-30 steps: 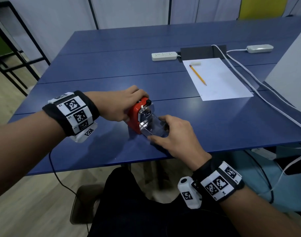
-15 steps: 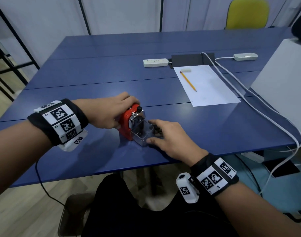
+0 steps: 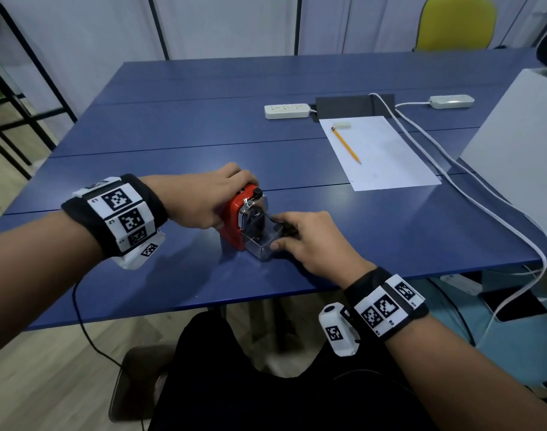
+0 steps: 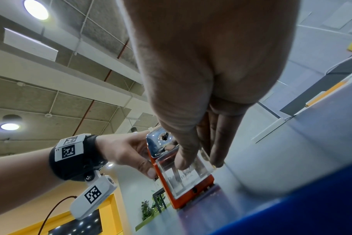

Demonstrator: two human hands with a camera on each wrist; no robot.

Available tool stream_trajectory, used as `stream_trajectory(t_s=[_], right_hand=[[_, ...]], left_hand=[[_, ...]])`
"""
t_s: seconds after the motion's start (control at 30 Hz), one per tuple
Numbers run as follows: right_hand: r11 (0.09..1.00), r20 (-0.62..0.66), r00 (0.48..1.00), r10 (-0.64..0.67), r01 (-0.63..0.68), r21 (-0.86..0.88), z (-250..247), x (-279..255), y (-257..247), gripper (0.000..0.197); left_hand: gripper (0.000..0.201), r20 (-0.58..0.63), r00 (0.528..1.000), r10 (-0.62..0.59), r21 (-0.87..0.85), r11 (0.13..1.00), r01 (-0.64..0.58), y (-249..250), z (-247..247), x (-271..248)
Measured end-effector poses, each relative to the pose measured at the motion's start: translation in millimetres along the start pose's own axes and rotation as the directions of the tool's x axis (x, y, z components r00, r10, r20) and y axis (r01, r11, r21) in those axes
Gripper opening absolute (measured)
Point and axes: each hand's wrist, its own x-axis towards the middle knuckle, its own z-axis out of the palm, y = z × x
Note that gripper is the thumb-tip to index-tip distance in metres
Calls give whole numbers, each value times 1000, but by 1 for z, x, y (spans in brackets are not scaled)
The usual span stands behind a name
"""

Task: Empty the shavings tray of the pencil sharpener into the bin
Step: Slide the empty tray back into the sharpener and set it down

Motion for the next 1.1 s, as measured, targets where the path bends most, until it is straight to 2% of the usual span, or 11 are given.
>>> stream_trajectory(t_s=[0.17, 0.3, 0.37, 0.43, 0.5, 0.57, 0.63, 0.73, 0.83, 0.97, 1.1], right_hand=[[1000, -11, 1000, 19, -18, 15, 3, 0, -1, 55], [1000, -48, 999, 11, -10, 21, 9, 5, -9, 42], [1000, -45, 999, 12, -12, 5, 9, 6, -10, 44], [1000, -9, 1000, 23, -23, 5, 6, 5, -7, 50], [998, 40, 998, 43, -45, 39, 3, 1, -2, 54], [995, 72, 996, 54, -59, 75, 1, -5, 1, 53], [990, 95, 994, 58, -70, 123, 3, -11, 4, 46], [979, 94, 994, 55, -72, 190, 5, -13, -2, 41], [975, 84, 995, 47, -64, 211, 6, -7, -6, 55], [985, 69, 996, 51, -62, 162, 6, 3, -11, 45], [986, 64, 995, 71, -80, 147, 9, 8, -12, 42]], left_hand=[[94, 10, 1000, -17, -3, 1000, 17, 2, -1, 0], [94, 33, 999, -43, 10, 999, 43, 7, -5, -1], [97, 45, 998, -53, 10, 999, 53, 10, -7, -3], [106, 9, 995, -99, 15, 995, 98, 10, -6, -9], [124, -41, 976, -216, 5, 976, 216, 11, 0, -22], [143, -19, 953, -301, -67, 952, 299, 20, 9, -35], [157, 1, 945, -328, -184, 928, 323, 36, 25, -42], [162, -131, 931, -340, -361, 891, 275, 42, 48, -40], [158, -207, 932, -298, -445, 877, 182, 31, 57, -36], [148, -253, 934, -252, -467, 877, 110, 24, 60, -30], [143, -238, 943, -231, -481, 872, 92, 20, 57, -28]])
